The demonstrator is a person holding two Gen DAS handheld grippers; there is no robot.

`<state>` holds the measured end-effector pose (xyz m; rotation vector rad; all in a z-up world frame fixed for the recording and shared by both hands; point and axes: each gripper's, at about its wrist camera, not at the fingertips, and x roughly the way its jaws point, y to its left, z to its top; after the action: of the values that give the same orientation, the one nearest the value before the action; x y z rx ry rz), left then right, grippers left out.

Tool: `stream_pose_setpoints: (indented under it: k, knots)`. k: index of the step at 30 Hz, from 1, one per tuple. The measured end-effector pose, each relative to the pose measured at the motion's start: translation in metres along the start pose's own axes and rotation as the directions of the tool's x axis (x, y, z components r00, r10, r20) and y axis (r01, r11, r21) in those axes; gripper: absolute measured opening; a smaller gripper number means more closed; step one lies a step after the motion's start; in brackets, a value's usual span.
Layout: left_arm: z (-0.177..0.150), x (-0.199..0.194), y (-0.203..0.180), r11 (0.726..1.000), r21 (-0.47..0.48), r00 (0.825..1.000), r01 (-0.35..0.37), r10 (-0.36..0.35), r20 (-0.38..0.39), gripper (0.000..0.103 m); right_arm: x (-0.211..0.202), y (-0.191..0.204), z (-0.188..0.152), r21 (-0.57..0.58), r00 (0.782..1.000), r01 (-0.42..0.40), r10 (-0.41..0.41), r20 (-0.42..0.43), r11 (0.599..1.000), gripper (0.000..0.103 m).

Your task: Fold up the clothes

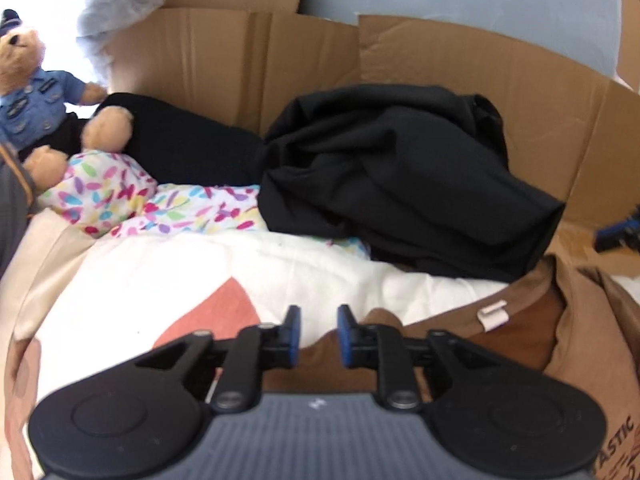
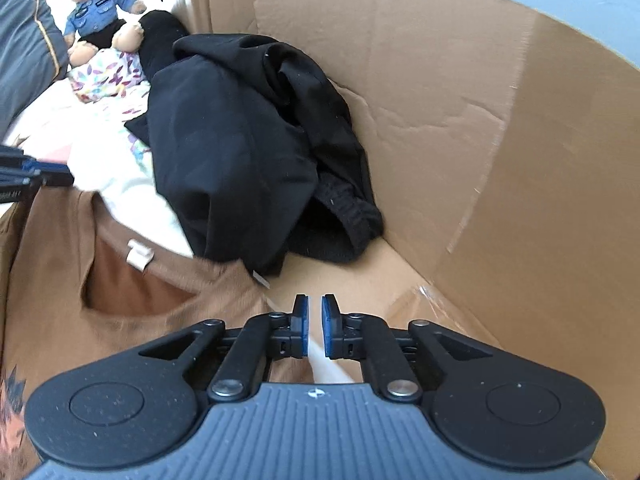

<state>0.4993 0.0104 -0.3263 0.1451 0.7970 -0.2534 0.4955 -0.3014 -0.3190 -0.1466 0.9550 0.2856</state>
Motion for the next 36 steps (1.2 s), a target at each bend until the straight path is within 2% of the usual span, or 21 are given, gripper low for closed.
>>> stream_pose_setpoints:
  k: [3,5,11,15,19,23,27,30,32,33,36]
  knots:
    - [-0.004,-0.014,-0.012,1.000,-0.007,1.000,0.020,-0.020,0.001,0.038,-0.020,0.004,-0.012,0.005,1.000,0.011,-0.011,-0.006,1.000,0.019]
    - [-0.008,-0.025,-0.023,0.999,0.001,0.999,0.048,-0.048,-0.001,0.038,-0.038,0.009,-0.026,0.007,1.000,0.015,-0.014,-0.012,1.000,0.032]
    - [-0.014,-0.071,-0.054,0.990,0.030,0.990,0.135,-0.134,-0.033,0.041,-0.092,0.029,-0.063,-0.018,0.999,0.019,-0.020,-0.038,1.000,0.034]
    - [-0.020,-0.117,-0.072,0.976,0.142,0.985,0.168,-0.162,-0.052,0.045,-0.133,0.049,-0.084,-0.063,0.998,0.012,-0.016,-0.059,0.998,0.035]
    - [-0.031,-0.152,-0.070,0.974,0.134,0.983,0.182,-0.177,-0.051,0.053,-0.166,0.076,-0.099,-0.106,0.997,0.008,-0.016,-0.072,0.994,0.036]
    - [-0.050,-0.177,-0.063,0.981,0.116,0.986,0.158,-0.150,-0.073,0.053,-0.182,0.101,-0.111,-0.109,0.996,0.012,-0.021,-0.085,0.994,0.041]
    - [-0.081,-0.191,-0.058,0.977,0.149,0.986,0.156,-0.145,-0.081,0.052,-0.189,0.125,-0.123,-0.076,0.995,0.008,-0.015,-0.095,0.997,0.041]
    - [-0.110,-0.190,-0.058,0.969,0.217,0.991,0.118,-0.102,-0.081,0.052,-0.186,0.141,-0.131,-0.030,0.996,0.016,-0.018,-0.086,0.999,0.041]
    - [-0.128,-0.189,-0.055,0.976,0.169,0.988,0.141,-0.127,-0.091,0.052,-0.184,0.148,-0.136,0.001,0.998,0.042,-0.042,-0.054,0.999,0.041]
    - [-0.139,-0.188,-0.053,0.974,0.134,0.979,0.184,-0.170,-0.108,0.052,-0.181,0.151,-0.139,0.019,0.998,0.052,-0.051,-0.043,0.998,0.041]
    - [-0.154,-0.184,-0.061,0.964,0.194,0.980,0.183,-0.163,-0.115,0.052,-0.165,0.160,-0.152,0.074,0.997,0.056,-0.052,-0.057,0.996,0.041]
